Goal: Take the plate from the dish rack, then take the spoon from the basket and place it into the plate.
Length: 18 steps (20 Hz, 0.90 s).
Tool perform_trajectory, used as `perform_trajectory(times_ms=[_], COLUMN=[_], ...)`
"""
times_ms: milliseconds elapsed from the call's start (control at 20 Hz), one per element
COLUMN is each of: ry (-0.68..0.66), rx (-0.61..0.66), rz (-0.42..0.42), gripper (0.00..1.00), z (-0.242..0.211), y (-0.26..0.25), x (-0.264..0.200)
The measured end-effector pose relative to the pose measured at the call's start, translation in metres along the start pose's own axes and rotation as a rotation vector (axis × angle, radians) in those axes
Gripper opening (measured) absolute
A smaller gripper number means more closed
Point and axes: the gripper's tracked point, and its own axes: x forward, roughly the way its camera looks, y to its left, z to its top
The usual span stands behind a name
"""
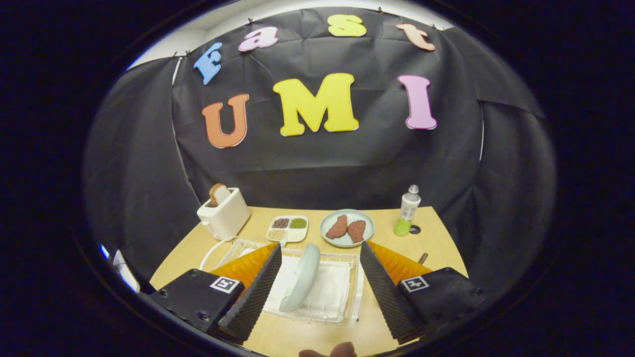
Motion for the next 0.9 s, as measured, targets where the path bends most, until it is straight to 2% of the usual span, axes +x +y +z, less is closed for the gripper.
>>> perform_trajectory(times_ms=[150, 350, 650, 850, 900], ry=[0.140, 0.282, 0.396, 0.448, 0.471], rx=[0.018, 0.112, 0.185, 0.208, 0.216], rz=[0.001, 0.005, -0.007, 0.000, 0.000], gripper=[1.00, 1.00, 0.99, 0.80, 0.72], z=[-0.015, -0.043, -0.066, -0.079, -0.083], y=[0.002, 0.007, 0.018, 0.030, 0.033], x=[0.042, 0.086, 0.121, 0.128, 0.128])
